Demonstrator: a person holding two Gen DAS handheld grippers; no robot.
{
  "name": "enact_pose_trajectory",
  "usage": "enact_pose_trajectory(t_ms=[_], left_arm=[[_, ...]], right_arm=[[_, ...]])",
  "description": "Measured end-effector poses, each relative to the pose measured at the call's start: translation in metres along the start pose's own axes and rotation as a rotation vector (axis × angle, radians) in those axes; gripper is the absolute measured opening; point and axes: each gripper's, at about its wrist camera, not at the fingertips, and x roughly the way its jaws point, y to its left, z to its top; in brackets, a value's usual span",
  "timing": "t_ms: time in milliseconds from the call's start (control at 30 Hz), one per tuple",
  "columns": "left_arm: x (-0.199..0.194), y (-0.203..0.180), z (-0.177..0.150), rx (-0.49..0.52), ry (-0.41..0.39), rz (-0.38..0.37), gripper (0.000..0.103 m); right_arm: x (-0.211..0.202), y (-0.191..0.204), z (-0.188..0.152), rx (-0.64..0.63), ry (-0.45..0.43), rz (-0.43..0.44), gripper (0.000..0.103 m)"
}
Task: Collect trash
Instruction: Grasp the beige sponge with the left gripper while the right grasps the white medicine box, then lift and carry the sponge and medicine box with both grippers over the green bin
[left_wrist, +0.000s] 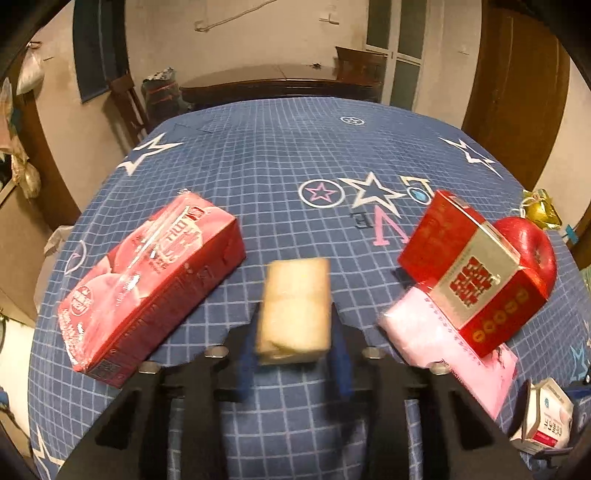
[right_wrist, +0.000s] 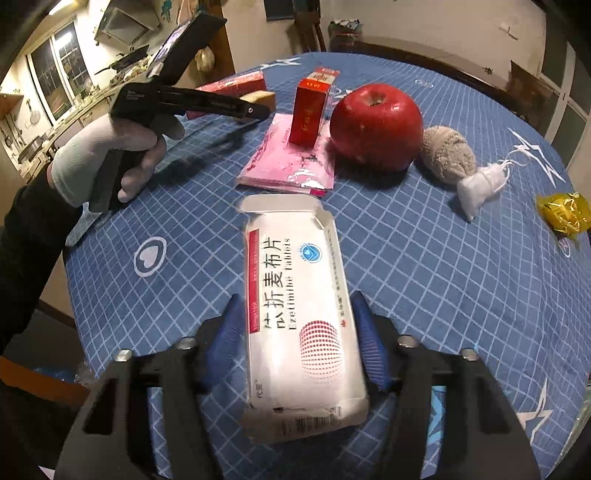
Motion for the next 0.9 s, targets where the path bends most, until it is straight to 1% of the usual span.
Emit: enact_pose_trajectory(t_ms=[100,233,300,333,467,600,767,900], left_arm=[[-0.003,0.001,-0.003,-0.008,-0.015,0.007,0.031],[-0.032,-0.009,-0.011,-0.009,-0.092,0.030,0.031],[-0.054,-0.018,-0.019,-0.011,-0.144,0.025,0.031],[-0.070,-0.026,-0.026,-0.010,-0.181,0.025,0.031],[-0.114,-0.049,-0.050,-0.018,-0.272,0.005,0.031],[-0.153,-0.088,-0.077,-0.003,-0.364,-0.010,0.031],[-0.184,-0.130,-0.102,0.007,-0.440,-0.030,0.031],[-0.199,-0.156,-0.115,0.021,-0.484,-0.041,0.031]], right_arm=[[-0.003,0.001,-0.006,0.025,-0.032,-0.015,0.051],[-0.013,0.002,-0.017,0.083,-0.102,-0.041,0.050],[-0.021,0.001,-0.022,0.113,-0.142,-0.054,0.049],[-0.027,0.003,-0.026,0.131,-0.166,-0.063,0.049],[-0.050,0.000,-0.031,0.192,-0.271,-0.119,0.050],[-0.078,0.002,-0.039,0.238,-0.385,-0.194,0.050],[-0.106,0.011,-0.048,0.233,-0.485,-0.288,0.050],[-0.118,0.008,-0.048,0.227,-0.525,-0.336,0.050]])
